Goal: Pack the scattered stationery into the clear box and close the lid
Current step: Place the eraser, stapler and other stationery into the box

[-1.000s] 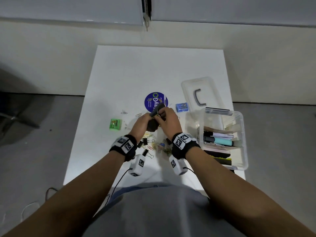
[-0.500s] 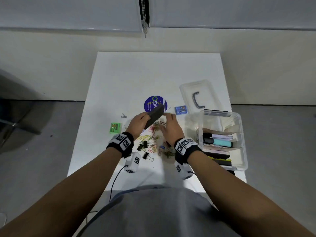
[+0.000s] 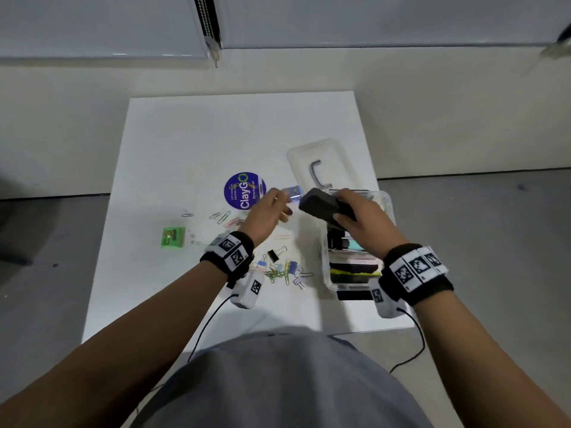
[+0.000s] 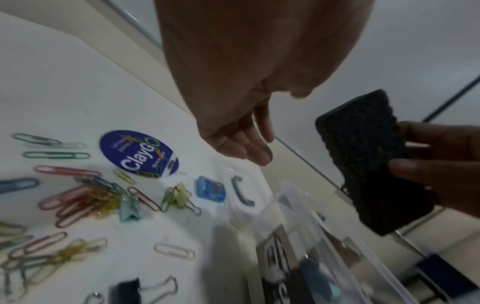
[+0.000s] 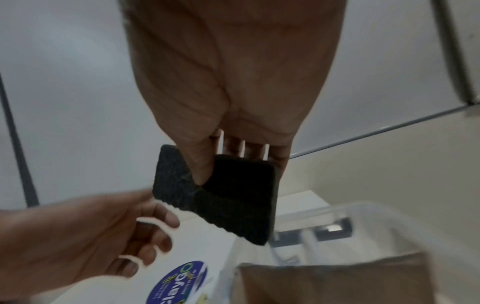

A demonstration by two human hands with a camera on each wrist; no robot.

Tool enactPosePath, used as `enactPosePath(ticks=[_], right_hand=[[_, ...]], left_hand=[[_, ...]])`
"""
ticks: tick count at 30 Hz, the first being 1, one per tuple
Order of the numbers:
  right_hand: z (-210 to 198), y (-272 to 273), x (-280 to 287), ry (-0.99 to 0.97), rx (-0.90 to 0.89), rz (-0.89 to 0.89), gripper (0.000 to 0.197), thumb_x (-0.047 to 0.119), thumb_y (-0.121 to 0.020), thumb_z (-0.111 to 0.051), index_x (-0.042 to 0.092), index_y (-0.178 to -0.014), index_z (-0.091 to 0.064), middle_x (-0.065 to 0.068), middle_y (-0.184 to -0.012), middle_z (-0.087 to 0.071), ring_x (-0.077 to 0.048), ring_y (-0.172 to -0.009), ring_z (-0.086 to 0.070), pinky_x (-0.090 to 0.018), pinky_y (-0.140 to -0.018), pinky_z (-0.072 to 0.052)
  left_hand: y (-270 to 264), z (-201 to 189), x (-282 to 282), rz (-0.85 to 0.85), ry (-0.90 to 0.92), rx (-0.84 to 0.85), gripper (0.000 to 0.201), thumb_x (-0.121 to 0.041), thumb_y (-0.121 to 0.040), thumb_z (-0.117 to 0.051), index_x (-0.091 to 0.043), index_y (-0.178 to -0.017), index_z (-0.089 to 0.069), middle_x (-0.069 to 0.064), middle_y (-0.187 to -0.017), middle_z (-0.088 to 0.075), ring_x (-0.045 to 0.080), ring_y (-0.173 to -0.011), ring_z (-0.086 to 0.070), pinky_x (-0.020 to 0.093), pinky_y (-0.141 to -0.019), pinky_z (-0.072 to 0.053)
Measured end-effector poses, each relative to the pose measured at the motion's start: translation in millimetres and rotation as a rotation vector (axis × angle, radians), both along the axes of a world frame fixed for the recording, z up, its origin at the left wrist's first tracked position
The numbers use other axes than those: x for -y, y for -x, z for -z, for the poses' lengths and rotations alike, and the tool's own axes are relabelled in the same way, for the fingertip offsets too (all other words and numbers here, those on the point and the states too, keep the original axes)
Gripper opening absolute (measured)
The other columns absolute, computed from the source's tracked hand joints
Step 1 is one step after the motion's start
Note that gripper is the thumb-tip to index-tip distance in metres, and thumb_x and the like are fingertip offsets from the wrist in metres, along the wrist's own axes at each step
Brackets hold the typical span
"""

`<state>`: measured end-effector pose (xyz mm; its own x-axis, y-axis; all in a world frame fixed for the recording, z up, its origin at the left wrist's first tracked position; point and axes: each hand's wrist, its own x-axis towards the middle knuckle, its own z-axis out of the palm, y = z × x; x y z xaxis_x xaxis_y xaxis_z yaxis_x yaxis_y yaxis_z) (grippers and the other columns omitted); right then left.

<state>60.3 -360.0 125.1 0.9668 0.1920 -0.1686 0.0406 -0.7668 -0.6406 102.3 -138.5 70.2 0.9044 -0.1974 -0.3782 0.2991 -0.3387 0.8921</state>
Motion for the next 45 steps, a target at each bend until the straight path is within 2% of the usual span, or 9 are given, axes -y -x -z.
enactPosePath(ticks=[2,5,8,13,23,29,36,42,45], right_hand=[[-2.9,16.6,22.5,0.061,0.0,-0.012,0.03,0.012,-0.087,-0.064,0.021,-0.115,-0.058,0.003,-0.105,-0.058,-0.018,-0.094,-0.057,-0.032,-0.081,-0.046],[-1.0,39.9,43.5,0.202,-0.022,-0.073,0.031,0.014,-0.085,-0.066,0.024,-0.114,-0.062,0.003,-0.101,-0.057,-0.016,-0.089,-0.055,-0.03,-0.074,-0.045],[12.1,61.2,52.2,0.377,0.015,-0.132,0.031,0.014,-0.081,-0.065,0.024,-0.111,-0.066,0.002,-0.103,-0.06,-0.021,-0.094,-0.058,-0.034,-0.074,-0.048],[44.6,81.6,53.4,0.613,0.059,-0.226,0.035,0.007,-0.073,-0.063,0.023,-0.103,-0.069,0.003,-0.092,-0.065,-0.025,-0.089,-0.061,-0.032,-0.075,-0.047],[60.1,71.9,50.1,0.655,0.083,-0.247,0.029,0.002,-0.067,-0.068,0.018,-0.091,-0.069,-0.001,-0.077,-0.064,-0.029,-0.075,-0.062,-0.038,-0.071,-0.052],[54.4,66.0,59.9,0.509,-0.085,-0.311,0.029,0.017,-0.085,-0.057,0.026,-0.112,-0.061,0.003,-0.11,-0.065,-0.023,-0.103,-0.061,-0.034,-0.076,-0.05],[56.1,70.4,47.6,0.618,0.045,-0.32,0.033,0.005,-0.079,-0.054,0.017,-0.108,-0.065,-0.004,-0.097,-0.066,-0.03,-0.094,-0.062,-0.035,-0.074,-0.048],[55.3,70.3,46.8,0.631,0.143,-0.27,0.03,0.0,-0.063,-0.067,0.015,-0.089,-0.064,-0.004,-0.077,-0.06,-0.029,-0.073,-0.059,-0.036,-0.056,-0.046],[59.5,76.5,44.7,0.647,0.229,-0.313,0.027,0.002,-0.065,-0.07,0.014,-0.088,-0.063,-0.006,-0.08,-0.057,-0.028,-0.073,-0.056,-0.035,-0.059,-0.044]], left_hand=[[7.9,10.7,19.6,0.091,-0.107,0.002,0.032,-0.046,-0.096,-0.047,-0.018,-0.112,-0.051,0.006,-0.096,-0.069,0.018,-0.081,-0.067,0.029,-0.067,-0.045],[16.4,23.8,45.5,0.189,-0.186,-0.033,0.037,-0.048,-0.094,-0.05,-0.02,-0.118,-0.045,0.007,-0.093,-0.069,0.022,-0.082,-0.069,0.03,-0.067,-0.049],[20.6,33.5,63.9,0.227,-0.234,-0.064,0.041,-0.047,-0.093,-0.051,-0.019,-0.122,-0.041,0.009,-0.091,-0.071,0.022,-0.078,-0.069,0.031,-0.068,-0.051],[26.1,37.6,75.9,0.218,-0.221,-0.068,0.031,-0.039,-0.098,-0.047,-0.017,-0.12,-0.043,0.012,-0.091,-0.071,0.014,-0.063,-0.064,0.024,-0.056,-0.047],[31.9,33.8,82.9,0.155,-0.226,-0.069,0.029,-0.038,-0.099,-0.046,-0.017,-0.119,-0.043,0.011,-0.089,-0.07,0.013,-0.061,-0.062,0.019,-0.051,-0.042],[33.2,37.4,84.7,0.134,-0.206,-0.079,0.026,-0.034,-0.099,-0.047,-0.017,-0.118,-0.045,0.014,-0.087,-0.068,0.017,-0.06,-0.061,0.019,-0.051,-0.045],[32.8,38.4,84.8,0.122,-0.186,-0.078,0.025,-0.033,-0.099,-0.048,-0.017,-0.117,-0.044,0.007,-0.078,-0.064,0.016,-0.057,-0.059,0.018,-0.049,-0.046],[33.5,38.5,85.4,0.125,-0.182,-0.071,0.025,-0.033,-0.099,-0.047,-0.017,-0.118,-0.043,0.007,-0.079,-0.064,0.014,-0.057,-0.059,0.017,-0.049,-0.046],[33.2,38.5,84.9,0.12,-0.174,-0.07,0.024,-0.032,-0.099,-0.047,-0.017,-0.118,-0.043,0.008,-0.079,-0.064,0.014,-0.057,-0.059,0.017,-0.049,-0.046]])
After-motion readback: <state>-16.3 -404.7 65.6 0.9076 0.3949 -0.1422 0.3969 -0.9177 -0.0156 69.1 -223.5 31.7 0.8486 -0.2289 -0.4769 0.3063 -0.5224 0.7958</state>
